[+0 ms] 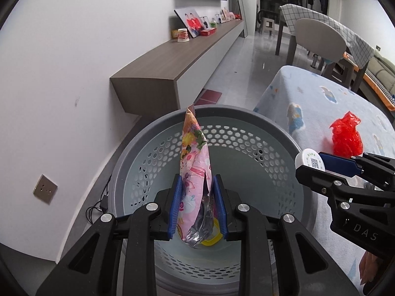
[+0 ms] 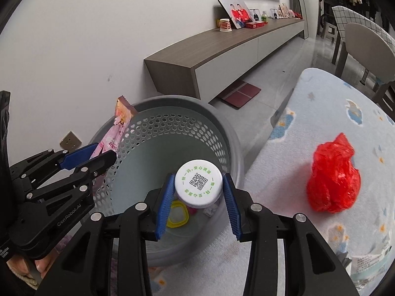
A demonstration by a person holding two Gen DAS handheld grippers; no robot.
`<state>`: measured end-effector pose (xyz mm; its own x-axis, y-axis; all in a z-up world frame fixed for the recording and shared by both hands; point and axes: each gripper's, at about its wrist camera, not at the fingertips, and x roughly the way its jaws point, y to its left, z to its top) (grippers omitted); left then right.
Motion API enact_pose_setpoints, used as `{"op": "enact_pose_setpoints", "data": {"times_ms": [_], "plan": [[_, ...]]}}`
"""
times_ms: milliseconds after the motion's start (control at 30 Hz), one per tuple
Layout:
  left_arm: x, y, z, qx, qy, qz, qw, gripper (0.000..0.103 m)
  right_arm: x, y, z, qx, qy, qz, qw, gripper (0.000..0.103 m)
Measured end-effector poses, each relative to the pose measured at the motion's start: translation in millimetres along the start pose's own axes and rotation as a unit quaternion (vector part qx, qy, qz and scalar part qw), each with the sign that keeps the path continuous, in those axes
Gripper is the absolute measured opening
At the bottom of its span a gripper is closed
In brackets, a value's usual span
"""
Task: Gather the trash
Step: 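Carry the wrapper and tin over the grey basket and open both tools, then withdraw both tools from the basket back over the table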
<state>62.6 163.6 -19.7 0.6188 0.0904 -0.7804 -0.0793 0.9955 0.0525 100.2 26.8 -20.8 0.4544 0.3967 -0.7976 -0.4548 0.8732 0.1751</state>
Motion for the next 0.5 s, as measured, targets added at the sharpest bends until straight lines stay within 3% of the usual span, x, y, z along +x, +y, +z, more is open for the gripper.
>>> {"op": "enact_pose_setpoints", "data": {"times_ms": [300,400,467,500], "plan": [[8,8,1,-0.008,0.011,0.007,0.9999,0.032,7,3,7,-0.002,-0.002,0.011,1.0,0.04],[8,9,0,-0.012,0.012,0.008,0.9998,0.041,6,-1,8,0.003,-0.007,0.009,1.0,0.054],[7,11,0,-0.015,0.01,0.011,0.9998,0.053,3,-3,8,0.006,-0.014,0.006,1.0,0.06],[6,12,0,-0.017,0.007,0.013,0.9997,0.066,2,-4,8,0.008,-0.017,0.006,1.0,0.061]]}}
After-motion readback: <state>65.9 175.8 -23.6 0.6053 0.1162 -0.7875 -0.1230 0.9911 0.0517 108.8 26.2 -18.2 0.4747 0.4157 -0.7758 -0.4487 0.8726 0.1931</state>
